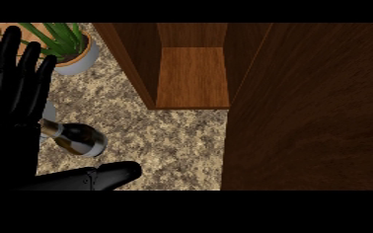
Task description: Pick up the wine, place it into the cabinet and close the cabinet
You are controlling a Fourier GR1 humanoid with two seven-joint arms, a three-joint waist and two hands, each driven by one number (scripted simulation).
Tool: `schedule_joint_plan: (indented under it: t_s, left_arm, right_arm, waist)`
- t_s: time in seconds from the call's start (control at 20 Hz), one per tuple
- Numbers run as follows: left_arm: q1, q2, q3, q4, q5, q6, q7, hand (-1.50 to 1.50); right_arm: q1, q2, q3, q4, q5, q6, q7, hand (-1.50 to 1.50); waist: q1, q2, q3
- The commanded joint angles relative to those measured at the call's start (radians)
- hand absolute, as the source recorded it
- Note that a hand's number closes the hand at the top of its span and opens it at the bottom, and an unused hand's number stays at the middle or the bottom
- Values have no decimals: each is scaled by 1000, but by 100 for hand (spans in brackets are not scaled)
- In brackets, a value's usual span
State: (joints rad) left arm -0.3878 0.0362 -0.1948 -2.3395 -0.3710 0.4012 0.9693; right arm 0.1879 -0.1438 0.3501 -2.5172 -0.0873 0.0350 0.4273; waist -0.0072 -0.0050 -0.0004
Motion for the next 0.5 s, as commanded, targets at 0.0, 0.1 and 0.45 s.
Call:
schedule_joint_plan:
  t_s: [0.0, 0.1, 0.45]
  left_arm:
    - [26, 10, 9, -50, -30, -13, 69, -150]
    - [-56, 60, 111, -69, 6, -47, 128, -150]
    - [71, 129, 229, -40, 133, -86, -22, -150]
  right_arm:
    - [15, -35, -23, -232, -26, -16, 128, -150]
    - [33, -22, 16, -226, -7, -21, 112, -150]
    - [80, -30, 18, -221, -7, -13, 61, -150]
  waist:
    - [3, 0, 0]
    - [1, -2, 0]
    - [-3, 1, 0]
